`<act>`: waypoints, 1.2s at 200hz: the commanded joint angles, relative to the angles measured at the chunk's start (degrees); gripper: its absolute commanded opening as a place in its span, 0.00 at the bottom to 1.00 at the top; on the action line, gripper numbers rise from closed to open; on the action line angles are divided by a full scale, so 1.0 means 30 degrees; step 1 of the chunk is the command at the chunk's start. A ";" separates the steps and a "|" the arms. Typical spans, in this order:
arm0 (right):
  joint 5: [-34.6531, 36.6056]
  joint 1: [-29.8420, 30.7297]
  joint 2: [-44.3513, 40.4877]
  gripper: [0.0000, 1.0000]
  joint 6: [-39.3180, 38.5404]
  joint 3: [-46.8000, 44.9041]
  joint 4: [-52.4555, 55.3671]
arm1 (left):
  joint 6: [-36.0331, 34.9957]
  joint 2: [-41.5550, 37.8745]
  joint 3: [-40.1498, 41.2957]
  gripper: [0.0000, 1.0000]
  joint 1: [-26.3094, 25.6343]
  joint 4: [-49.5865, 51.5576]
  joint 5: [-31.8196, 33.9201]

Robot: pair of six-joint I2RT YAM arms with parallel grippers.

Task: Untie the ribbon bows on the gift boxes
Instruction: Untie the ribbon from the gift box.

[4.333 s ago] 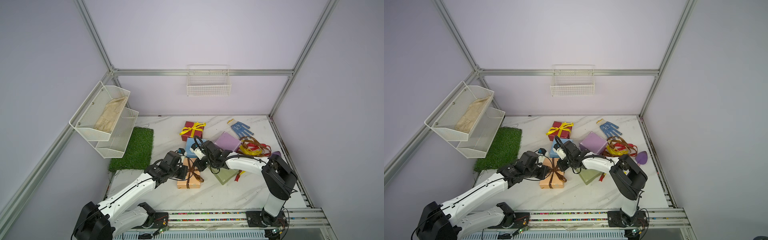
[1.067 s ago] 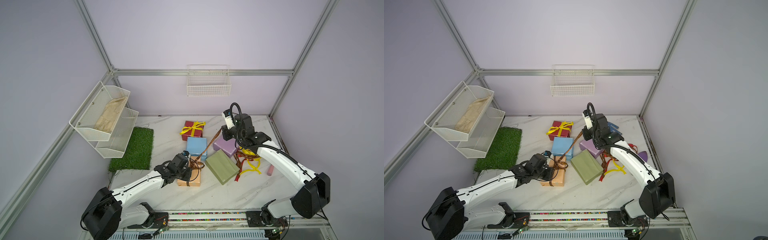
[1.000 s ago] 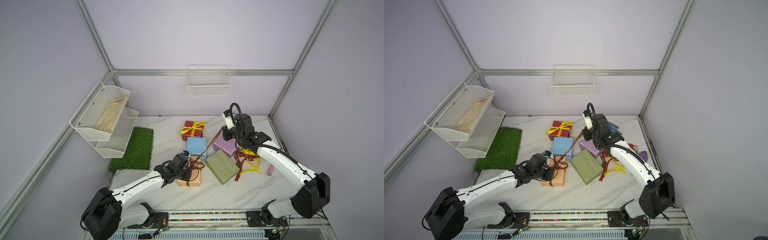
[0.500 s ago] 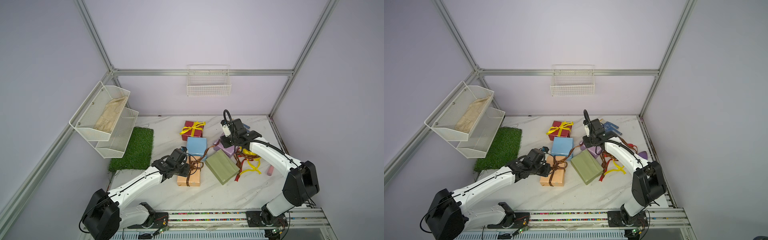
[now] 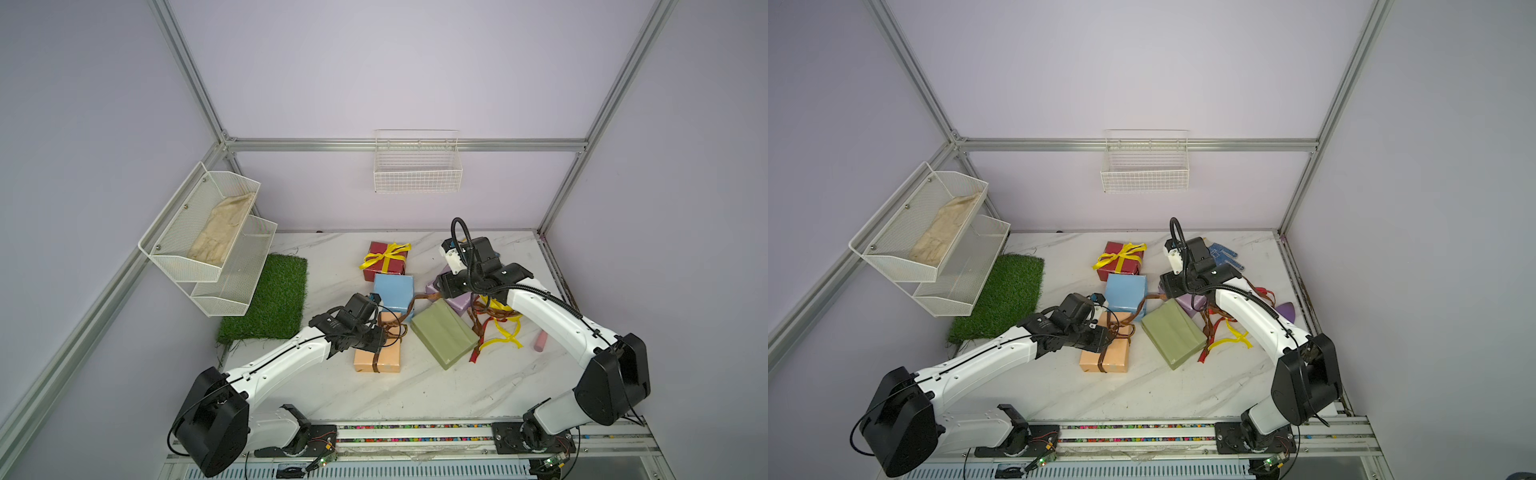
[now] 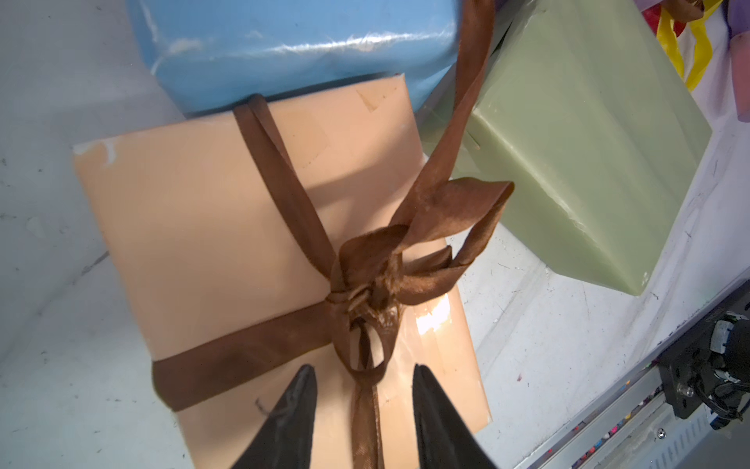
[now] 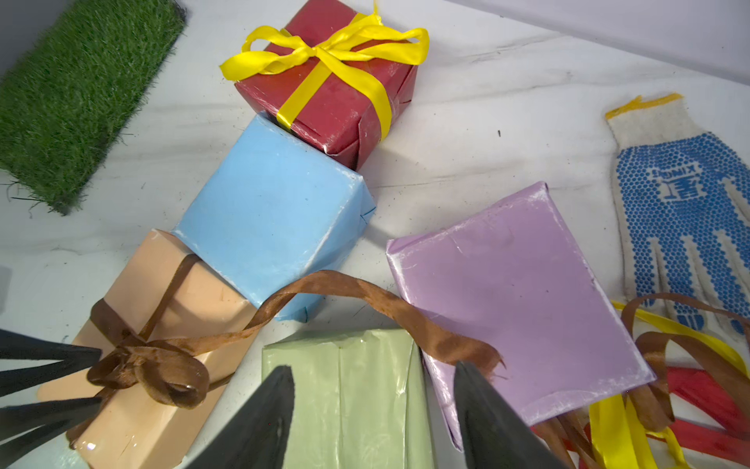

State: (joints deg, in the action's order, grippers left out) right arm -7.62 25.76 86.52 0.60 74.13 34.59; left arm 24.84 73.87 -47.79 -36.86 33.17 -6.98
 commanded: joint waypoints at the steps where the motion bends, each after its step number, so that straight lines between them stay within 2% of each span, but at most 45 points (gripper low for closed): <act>1: -0.2146 -0.0031 -0.0629 0.66 0.0147 -0.0586 -0.0256 | -0.0223 0.0104 -0.1180 0.36 0.0086 -0.0851 -0.0529; 19: -0.3211 0.0183 -0.0480 0.66 0.0297 -0.1004 -0.0459 | -0.0192 0.0106 -0.1254 0.31 0.0099 -0.0978 -0.0464; 85: -0.3323 0.0757 0.0182 0.67 0.0596 -0.1575 -0.0658 | -0.0268 -0.0100 -0.1603 0.06 0.0297 -0.1128 0.0350; 103: -0.4953 0.0901 0.0265 0.69 0.0229 -0.1631 -0.0728 | -0.0346 -0.0296 -0.1877 0.00 0.0447 -0.0771 0.0575; 150: -0.6771 0.2370 0.1055 0.69 0.0792 -0.2387 -0.2528 | -0.1218 -0.1604 -0.2610 0.00 0.1282 0.0309 0.1532; 208: -0.6445 0.3652 0.2878 0.63 0.1920 -0.2422 -0.4994 | -0.2162 -0.2488 -0.3946 0.00 0.2251 0.0936 0.1240; 240: -0.4928 0.3662 0.2947 0.63 0.1691 -0.2188 -0.4531 | -0.2747 -0.2891 -0.5377 0.00 0.2624 0.1548 0.2533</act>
State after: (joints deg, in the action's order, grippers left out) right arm -25.80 36.58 95.66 5.78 67.13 22.72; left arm 19.40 67.68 -57.95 -30.04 37.08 -2.57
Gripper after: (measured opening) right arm 0.627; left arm 0.047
